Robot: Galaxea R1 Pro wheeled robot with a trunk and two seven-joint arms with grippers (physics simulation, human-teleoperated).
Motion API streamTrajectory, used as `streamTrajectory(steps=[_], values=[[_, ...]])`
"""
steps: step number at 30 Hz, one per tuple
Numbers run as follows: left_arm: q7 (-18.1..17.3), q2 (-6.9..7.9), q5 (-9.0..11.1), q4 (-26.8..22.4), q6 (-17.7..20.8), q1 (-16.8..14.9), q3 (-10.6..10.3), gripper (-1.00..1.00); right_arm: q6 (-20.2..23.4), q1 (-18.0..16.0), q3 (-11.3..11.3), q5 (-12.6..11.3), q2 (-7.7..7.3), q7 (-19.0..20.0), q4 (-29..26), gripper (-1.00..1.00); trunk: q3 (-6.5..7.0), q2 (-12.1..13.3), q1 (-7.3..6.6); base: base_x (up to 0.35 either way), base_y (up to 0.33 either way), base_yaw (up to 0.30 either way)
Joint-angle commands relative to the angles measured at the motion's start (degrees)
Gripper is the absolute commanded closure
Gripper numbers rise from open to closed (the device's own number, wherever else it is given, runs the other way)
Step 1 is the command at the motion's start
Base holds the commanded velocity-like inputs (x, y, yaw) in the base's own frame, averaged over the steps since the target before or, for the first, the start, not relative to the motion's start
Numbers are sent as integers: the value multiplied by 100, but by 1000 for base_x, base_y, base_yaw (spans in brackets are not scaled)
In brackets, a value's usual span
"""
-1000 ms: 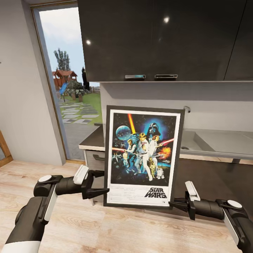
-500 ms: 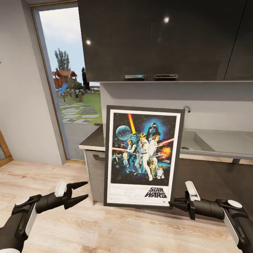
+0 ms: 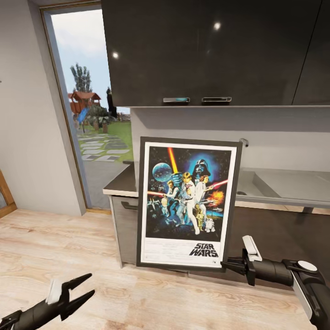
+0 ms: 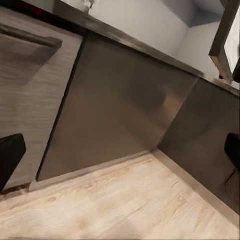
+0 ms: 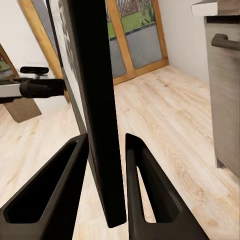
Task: Pick up the poster from the kitchen countertop and hang it on one of the wall nails in the kitchen.
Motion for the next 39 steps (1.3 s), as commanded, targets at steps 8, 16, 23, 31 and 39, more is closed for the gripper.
streamTrajectory(steps=[8, 16, 23, 31, 39], values=[[-18, -4, -16, 238, -42, 73, 482, -100, 65, -4, -1, -7, -1, 17, -7, 100, -6, -4, 0, 0, 0, 0], [-18, -5, -17, 314, -40, 77, 510, -100, 65, -4, -2, -5, -1, 12, -2, 100, -6, -4, 0, 0, 0, 0], [-18, -22, -12, 693, -30, 77, 512, -100, 45, -4, 21, 2, 29, -82, 4, 100, -6, -4, 0, -50, 0, 68], [-18, -33, -10, 886, -31, 77, 512, -100, 39, -4, 40, 21, 52, -191, 30, 100, -6, -4, 0, -7, 0, 250], [-18, -24, -16, 1136, -34, 77, 514, -100, 39, -4, 46, -9, 64, -297, 36, 100, 65, 157, -88, -1, 0, 250]])
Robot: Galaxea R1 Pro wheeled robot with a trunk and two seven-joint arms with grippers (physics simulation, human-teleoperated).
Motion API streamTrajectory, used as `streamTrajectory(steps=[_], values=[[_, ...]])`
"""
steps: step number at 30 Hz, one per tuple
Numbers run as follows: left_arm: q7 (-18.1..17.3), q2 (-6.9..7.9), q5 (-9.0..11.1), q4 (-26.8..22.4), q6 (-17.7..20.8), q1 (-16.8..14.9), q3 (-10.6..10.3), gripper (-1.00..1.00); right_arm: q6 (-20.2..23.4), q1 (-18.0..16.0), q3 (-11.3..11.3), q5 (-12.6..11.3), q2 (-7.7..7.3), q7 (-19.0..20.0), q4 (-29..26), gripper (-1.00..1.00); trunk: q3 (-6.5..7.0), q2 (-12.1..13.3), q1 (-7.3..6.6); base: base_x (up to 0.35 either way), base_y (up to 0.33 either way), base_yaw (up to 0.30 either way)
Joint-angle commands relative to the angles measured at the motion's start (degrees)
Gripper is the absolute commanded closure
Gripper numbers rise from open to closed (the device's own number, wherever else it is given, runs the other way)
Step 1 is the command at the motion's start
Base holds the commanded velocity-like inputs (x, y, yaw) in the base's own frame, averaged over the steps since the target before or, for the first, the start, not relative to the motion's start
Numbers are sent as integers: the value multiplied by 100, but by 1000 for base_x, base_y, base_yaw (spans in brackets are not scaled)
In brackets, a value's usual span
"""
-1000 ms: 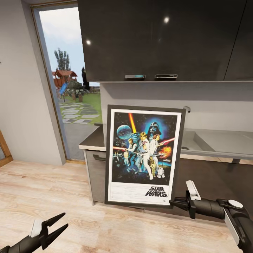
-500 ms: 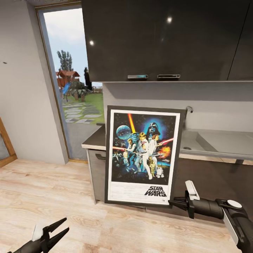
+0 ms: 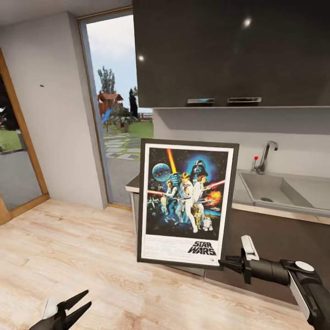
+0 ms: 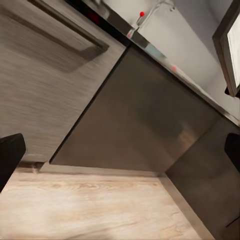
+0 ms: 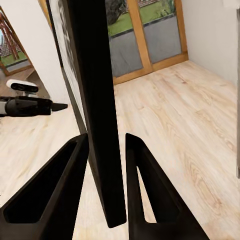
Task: Pick up the poster from the kitchen countertop and hang it on one of the wall nails in the kitchen.
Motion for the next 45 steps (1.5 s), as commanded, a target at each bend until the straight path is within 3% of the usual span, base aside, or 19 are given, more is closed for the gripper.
streamTrajectory(steps=[1, 3, 7, 9, 11, 18, 22, 25, 30, 45], values=[[-18, 3, 1, 21, 4, -6, 11, -100, 66, -3, -2, -16, 7, 19, -1, 100, 12, 38, -23, 0, 0, 120], [-18, 22, -3, 172, -2, -6, 93, -100, 66, -3, -1, -21, 39, 16, 0, 100, 48, 118, -67, 0, 0, 63], [-18, 199, -3, 887, -284, -6, 253, -100, 68, -3, -4, -22, 57, 14, 0, 100, 120, 278, -155, 0, 0, 23], [-18, 355, -1, 1420, -598, -6, 311, -100, 72, -3, -14, -26, 63, 13, -8, 100, 156, 359, -199, 0, 0, 8], [-18, 394, 0, 1531, -657, -6, 322, -100, 73, -3, -16, -27, 64, 13, -6, 100, 191, 439, -242, 0, 0, 4], [684, 457, 1, 1712, -751, -6, 340, -100, 76, -3, -20, -23, 66, 11, -13, 100, 317, 720, -396, 0, 0, 1], [836, 467, 1, 1881, -781, -6, 346, -100, 82, -1, -33, -18, 66, 12, -15, 100, 389, 880, -484, 0, 0, 0], [871, 513, -1, 2181, -807, -6, 348, -100, 89, 3, -44, -19, 66, 13, -24, 100, 443, 1000, -550, 0, 0, 0], [893, 741, -2, 2824, -1004, -6, 350, -100, 97, 6, -52, -20, 66, 13, -35, 100, 533, 1201, -660, 0, 0, 0], [939, 775, 1, 3044, -1094, -6, 349, -100, 100, 6, -40, -11, 66, 7, -44, 100, 705, 1802, -989, 0, 0, 0]])
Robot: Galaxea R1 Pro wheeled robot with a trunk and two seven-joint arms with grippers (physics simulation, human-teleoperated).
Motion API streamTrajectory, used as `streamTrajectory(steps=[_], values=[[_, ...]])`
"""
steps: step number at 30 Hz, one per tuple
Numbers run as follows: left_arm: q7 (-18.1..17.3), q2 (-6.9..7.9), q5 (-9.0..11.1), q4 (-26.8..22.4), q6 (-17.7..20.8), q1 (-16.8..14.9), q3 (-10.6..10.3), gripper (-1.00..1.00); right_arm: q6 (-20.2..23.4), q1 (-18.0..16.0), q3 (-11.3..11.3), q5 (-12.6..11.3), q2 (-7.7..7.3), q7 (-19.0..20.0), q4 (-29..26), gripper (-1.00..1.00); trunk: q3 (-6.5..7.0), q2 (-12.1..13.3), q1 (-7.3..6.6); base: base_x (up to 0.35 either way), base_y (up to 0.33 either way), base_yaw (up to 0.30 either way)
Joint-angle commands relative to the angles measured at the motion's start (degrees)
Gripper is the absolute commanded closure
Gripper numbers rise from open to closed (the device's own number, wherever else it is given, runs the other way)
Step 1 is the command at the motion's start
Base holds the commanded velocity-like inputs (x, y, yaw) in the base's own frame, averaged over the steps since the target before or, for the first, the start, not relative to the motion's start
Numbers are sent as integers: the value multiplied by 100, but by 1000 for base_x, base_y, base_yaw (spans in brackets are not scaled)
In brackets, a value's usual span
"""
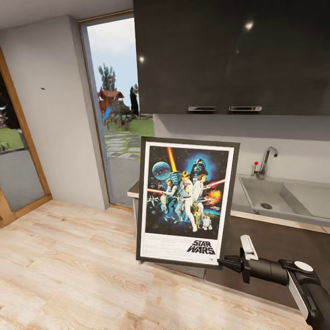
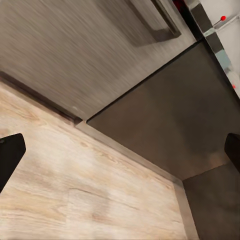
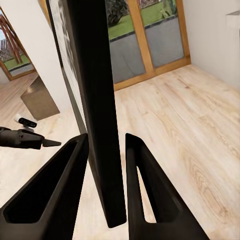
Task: Pick up the poster from the kitchen countertop and hang it on one of the wall nails in the kitchen.
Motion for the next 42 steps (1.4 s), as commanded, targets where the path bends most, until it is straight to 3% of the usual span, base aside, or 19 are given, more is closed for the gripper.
streamTrajectory(steps=[1, 28, 42], values=[[-5, 2, 30, 7, -59, -4, -24, -100, 66, -4, -3, -15, -1, 20, 0, 100, 2, 37, -22, 0, 0, 0], [-5, 0, 30, 10, -59, -4, -24, -100, 67, -4, -11, -23, -1, 26, 0, 100, 240, 1119, -615, 0, 0, 0], [-5, 0, 28, 10, -59, -4, -24, -100, 75, -4, -13, -25, -2, 33, -6, 100, 468, 1681, -923, 0, 0, 0]])
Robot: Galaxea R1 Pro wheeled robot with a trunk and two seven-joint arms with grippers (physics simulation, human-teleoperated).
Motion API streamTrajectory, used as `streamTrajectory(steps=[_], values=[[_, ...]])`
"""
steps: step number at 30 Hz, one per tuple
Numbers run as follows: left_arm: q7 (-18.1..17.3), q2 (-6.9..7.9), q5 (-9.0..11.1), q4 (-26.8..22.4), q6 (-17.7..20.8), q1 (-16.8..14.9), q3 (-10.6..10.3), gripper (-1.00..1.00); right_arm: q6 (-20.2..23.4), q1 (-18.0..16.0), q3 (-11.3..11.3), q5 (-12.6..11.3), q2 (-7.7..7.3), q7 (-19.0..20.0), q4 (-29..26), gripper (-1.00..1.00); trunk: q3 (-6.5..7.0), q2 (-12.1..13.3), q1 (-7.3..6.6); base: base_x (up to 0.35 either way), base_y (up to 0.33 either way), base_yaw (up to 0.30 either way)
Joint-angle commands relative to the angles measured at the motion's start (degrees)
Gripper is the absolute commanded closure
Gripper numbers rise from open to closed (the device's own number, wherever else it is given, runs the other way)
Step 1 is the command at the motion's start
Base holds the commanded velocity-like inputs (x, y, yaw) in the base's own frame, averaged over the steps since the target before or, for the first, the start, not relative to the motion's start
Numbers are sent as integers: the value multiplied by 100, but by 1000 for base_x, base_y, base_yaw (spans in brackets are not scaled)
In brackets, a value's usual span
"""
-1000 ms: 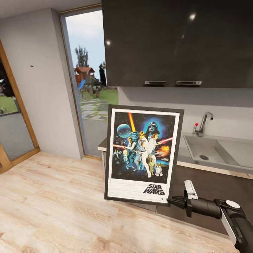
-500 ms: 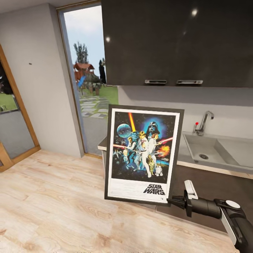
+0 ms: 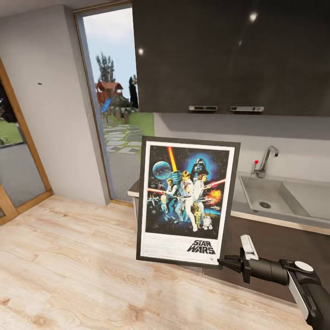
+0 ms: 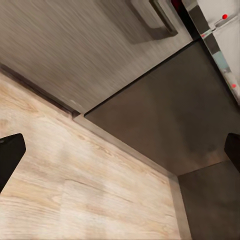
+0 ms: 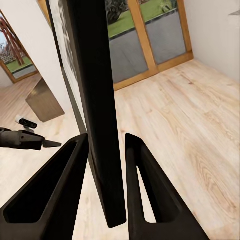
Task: Pick up the poster from the kitchen countertop and hang it on one of the wall nails in the kitchen.
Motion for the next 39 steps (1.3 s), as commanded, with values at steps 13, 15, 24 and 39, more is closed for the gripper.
streamTrajectory(steps=[13, 15, 24, 39], values=[[-6, 3, 31, 8, -58, -4, -24, -100, 66, -4, -3, -21, 0, 24, -2, 100, 225, 517, -285, 0, 0, 0], [-6, 3, 31, 7, -58, -4, -24, -100, 66, -4, -3, -22, 0, 24, -2, 100, 261, 597, -329, 0, 0, 0], [-6, 3, 32, 7, -58, -4, -24, -100, 66, -4, -3, -22, 0, 24, -2, 100, 423, 958, -527, 0, 0, 0], [-6, 3, 28, 8, -58, -4, -24, -100, 66, -4, -3, -22, 0, 24, -2, 100, 692, 1559, -856, 0, 0, 0]])
